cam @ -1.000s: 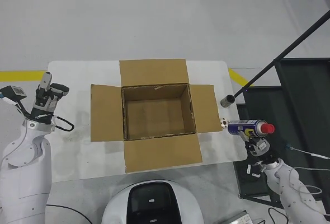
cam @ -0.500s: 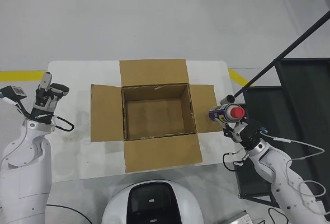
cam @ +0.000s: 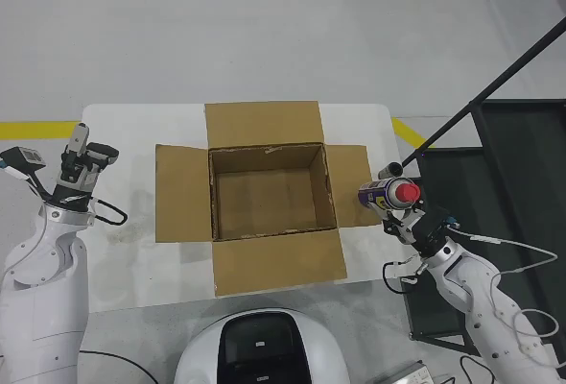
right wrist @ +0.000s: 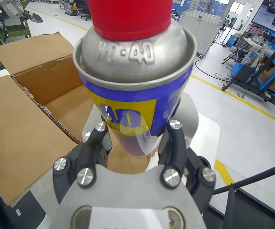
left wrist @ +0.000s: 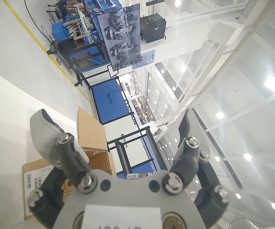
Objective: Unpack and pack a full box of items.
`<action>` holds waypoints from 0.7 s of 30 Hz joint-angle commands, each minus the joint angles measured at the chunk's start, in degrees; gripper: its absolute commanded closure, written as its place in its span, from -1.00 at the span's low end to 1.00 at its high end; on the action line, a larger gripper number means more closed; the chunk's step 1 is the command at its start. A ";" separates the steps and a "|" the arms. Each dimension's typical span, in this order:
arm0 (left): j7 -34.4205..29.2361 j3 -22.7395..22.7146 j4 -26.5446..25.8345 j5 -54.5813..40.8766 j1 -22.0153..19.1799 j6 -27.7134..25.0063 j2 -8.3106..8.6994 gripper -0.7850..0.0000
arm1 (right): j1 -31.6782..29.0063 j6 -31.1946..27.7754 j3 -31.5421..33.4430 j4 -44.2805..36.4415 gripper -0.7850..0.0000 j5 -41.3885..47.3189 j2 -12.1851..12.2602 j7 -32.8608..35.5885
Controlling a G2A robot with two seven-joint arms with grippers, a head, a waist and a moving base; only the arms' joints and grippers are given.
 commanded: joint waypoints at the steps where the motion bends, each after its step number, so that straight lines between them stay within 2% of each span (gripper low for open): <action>1: 0.00 0.00 0.00 0.00 0.00 0.00 0.00 -1.00 | 0.06 0.52 0.00 -0.01 1.00 -0.15 -0.02 0.96; 4: 0.00 0.00 0.00 0.00 0.00 0.00 0.00 -1.00 | 1.18 1.86 -0.97 -3.87 1.00 -3.14 -0.04 9.27; 7: 0.00 0.00 0.00 0.00 0.00 0.00 0.00 -1.00 | 3.08 1.02 -2.42 -10.86 1.00 -9.08 0.12 16.29; 11: 0.00 0.00 0.00 0.00 0.00 0.00 0.00 -1.00 | 6.22 -1.39 -6.01 -17.56 1.00 -11.21 -0.04 25.99; 15: 0.00 0.00 0.00 0.00 0.00 0.00 0.00 -1.00 | 10.90 -2.48 -11.22 -20.95 1.00 -11.95 -0.54 39.12; 18: 0.00 0.00 0.00 0.00 0.00 0.00 0.00 -1.00 | 14.53 -0.92 -16.47 -22.24 1.00 -15.70 -1.17 49.85; 21: 0.00 0.00 0.00 0.00 0.00 0.00 0.00 -1.00 | 16.63 -0.19 -19.27 -21.60 1.00 -14.73 -1.70 53.26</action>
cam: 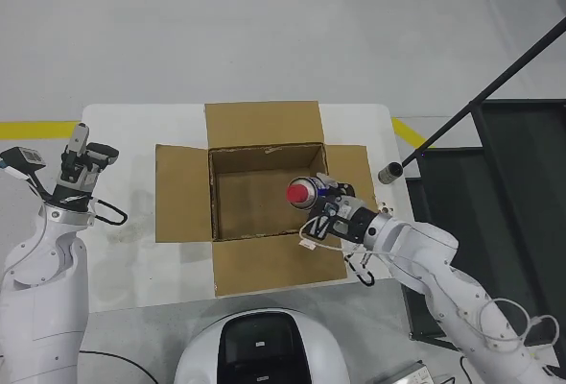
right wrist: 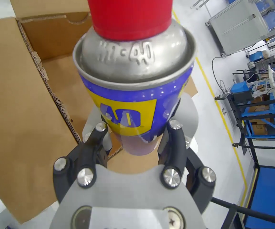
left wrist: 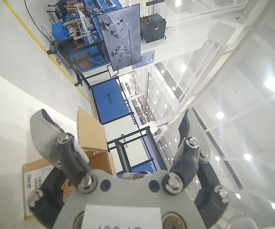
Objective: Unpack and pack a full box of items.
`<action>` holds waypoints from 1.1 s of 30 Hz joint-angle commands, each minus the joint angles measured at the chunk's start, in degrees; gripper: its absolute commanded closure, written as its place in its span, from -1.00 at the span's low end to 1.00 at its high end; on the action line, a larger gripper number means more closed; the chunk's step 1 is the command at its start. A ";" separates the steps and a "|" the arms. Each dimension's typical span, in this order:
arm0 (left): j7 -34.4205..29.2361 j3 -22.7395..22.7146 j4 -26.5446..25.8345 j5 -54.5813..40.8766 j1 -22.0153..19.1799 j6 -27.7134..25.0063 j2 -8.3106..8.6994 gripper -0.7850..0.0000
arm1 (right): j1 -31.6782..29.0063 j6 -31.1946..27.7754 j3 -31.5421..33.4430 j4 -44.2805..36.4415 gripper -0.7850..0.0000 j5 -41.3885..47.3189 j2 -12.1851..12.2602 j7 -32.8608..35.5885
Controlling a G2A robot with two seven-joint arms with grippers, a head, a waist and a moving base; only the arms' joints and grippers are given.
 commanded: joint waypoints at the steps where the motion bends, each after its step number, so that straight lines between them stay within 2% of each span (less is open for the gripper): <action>1: 0.00 0.00 0.00 0.00 0.00 0.00 0.00 -1.00 | 0.22 0.07 -0.26 0.18 1.00 0.32 -0.04 0.56; 14: 0.00 0.00 0.00 0.00 0.00 0.00 0.00 -1.00 | -0.06 0.39 -0.26 0.57 1.00 0.03 -0.06 1.02; 17: 0.00 0.00 0.00 0.00 0.00 0.00 0.00 -1.00 | 0.84 -1.19 -0.61 -1.11 1.00 -1.23 -0.08 7.54; 19: 0.00 0.00 0.00 0.00 0.00 0.00 0.00 -1.00 | 3.06 -3.63 -2.05 -2.35 1.00 -0.95 -0.29 14.47; 24: 0.00 0.00 0.00 0.00 0.00 0.00 0.00 -1.00 | 13.38 -8.28 -11.09 -0.80 1.00 -0.38 -2.00 30.38; 33: 0.00 0.00 0.00 0.00 0.00 0.00 0.00 -1.00 | 29.17 -6.27 -28.05 12.33 1.00 7.76 -7.59 41.21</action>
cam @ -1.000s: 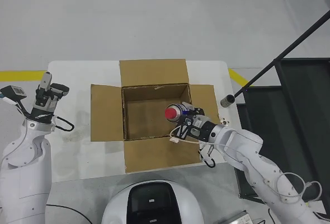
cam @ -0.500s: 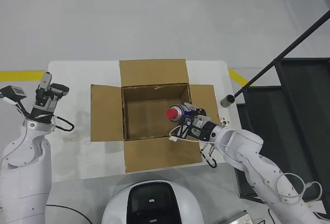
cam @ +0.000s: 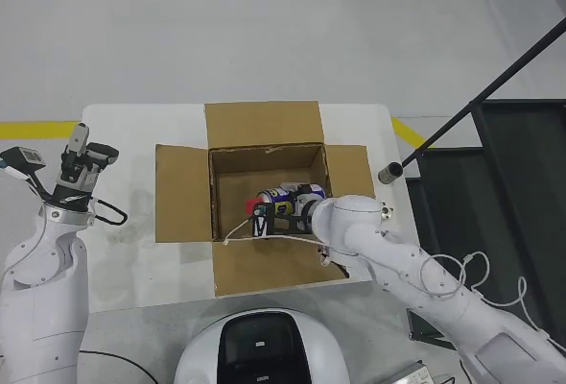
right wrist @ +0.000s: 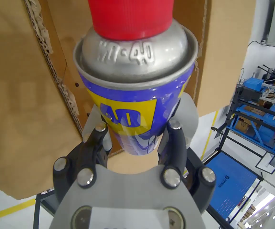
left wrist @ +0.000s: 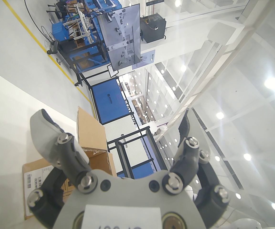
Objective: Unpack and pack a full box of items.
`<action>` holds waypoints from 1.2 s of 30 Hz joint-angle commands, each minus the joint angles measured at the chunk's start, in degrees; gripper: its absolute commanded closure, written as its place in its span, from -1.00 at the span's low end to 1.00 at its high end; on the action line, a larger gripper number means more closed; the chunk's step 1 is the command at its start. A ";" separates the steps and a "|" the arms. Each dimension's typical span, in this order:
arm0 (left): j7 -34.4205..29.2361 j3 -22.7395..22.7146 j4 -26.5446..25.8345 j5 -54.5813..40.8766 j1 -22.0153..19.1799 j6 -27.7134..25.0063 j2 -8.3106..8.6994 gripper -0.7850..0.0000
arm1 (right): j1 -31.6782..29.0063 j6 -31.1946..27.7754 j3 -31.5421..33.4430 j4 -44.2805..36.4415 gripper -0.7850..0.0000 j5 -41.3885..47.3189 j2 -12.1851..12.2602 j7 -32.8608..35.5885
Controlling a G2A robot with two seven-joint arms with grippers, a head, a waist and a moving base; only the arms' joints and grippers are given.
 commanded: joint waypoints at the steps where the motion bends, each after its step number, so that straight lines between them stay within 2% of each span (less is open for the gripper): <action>1: 0.00 0.00 0.00 0.00 0.00 0.00 0.00 -1.00 | 2.65 1.01 -2.98 3.14 1.00 1.23 -1.18 1.96; 6: 0.00 0.00 0.00 0.00 0.00 0.00 0.00 -1.00 | 8.00 4.72 -7.98 10.13 1.00 4.27 -4.16 6.62; 7: 0.00 0.00 0.00 0.00 0.00 0.00 0.00 -1.00 | 8.82 4.98 -8.82 10.91 0.87 4.74 -4.67 7.57; 8: 0.00 0.00 0.00 0.00 0.00 0.00 0.00 -1.00 | 9.53 5.50 -9.37 11.72 0.33 5.42 -5.13 8.30; 10: 0.00 0.00 0.00 0.00 0.00 0.00 0.00 -1.00 | 10.79 5.56 -10.52 13.44 0.13 6.43 -5.94 10.00; 11: 0.00 0.00 0.00 0.00 0.00 0.00 0.00 -1.00 | 11.37 5.39 -11.04 14.41 -0.06 7.06 -6.31 10.71; 13: 0.00 0.00 0.00 0.00 0.00 0.00 0.00 -1.00 | 12.36 5.51 -11.87 16.40 -0.65 8.16 -7.04 11.45; 15: 0.00 0.00 0.00 0.00 0.00 0.00 0.00 -1.00 | 13.11 5.64 -12.63 18.05 -1.00 8.94 -7.70 11.33; 22: 0.00 0.00 0.00 0.00 0.00 0.00 0.00 -1.00 | 14.33 5.04 -12.19 20.33 -1.00 12.39 -8.79 8.41; 26: 0.00 0.00 0.00 0.00 0.00 0.00 0.00 -1.00 | 12.65 2.46 -7.91 16.67 -1.00 14.05 -7.60 1.52; 30: 0.00 0.00 0.00 0.00 0.00 0.00 0.00 -1.00 | 6.24 -0.70 1.99 10.91 -1.00 16.21 -4.50 -7.21; 36: 0.00 0.00 0.00 0.00 0.00 0.00 0.00 -1.00 | -10.10 -6.17 22.54 1.60 -1.00 17.71 0.51 -19.35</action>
